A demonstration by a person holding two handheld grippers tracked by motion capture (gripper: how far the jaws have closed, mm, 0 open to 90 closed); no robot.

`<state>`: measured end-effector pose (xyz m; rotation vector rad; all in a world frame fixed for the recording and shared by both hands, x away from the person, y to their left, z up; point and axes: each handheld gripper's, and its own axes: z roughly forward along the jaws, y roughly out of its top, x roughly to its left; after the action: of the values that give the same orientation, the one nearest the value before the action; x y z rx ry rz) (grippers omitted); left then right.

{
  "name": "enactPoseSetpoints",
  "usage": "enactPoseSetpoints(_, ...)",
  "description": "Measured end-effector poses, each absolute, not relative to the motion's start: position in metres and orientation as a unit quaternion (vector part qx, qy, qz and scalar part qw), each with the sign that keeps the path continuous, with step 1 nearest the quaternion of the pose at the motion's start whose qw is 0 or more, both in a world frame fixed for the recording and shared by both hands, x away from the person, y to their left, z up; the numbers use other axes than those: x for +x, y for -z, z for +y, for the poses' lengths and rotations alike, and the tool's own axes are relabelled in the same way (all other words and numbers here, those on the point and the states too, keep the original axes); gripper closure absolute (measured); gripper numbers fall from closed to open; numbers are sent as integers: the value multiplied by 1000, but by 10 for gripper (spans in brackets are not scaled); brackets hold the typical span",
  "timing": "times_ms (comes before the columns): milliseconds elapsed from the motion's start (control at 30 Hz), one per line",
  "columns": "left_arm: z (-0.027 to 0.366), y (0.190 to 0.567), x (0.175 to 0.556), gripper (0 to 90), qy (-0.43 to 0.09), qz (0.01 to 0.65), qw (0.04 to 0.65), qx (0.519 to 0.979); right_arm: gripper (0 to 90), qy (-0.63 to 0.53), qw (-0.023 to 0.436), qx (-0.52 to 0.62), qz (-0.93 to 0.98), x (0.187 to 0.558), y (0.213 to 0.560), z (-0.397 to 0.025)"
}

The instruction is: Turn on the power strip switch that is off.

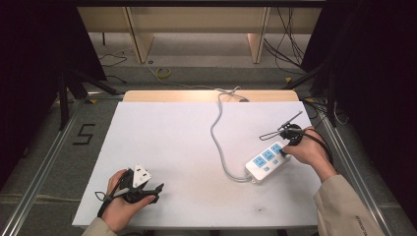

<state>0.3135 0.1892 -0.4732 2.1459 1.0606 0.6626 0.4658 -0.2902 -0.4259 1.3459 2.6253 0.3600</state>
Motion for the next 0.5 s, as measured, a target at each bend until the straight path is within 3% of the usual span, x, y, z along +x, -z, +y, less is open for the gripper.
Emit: enactPoseSetpoints(500, 189, 473, 313, 256, -252, 405, 323, 817, 900, -151, 94, 446, 877, 461, 419, -289)
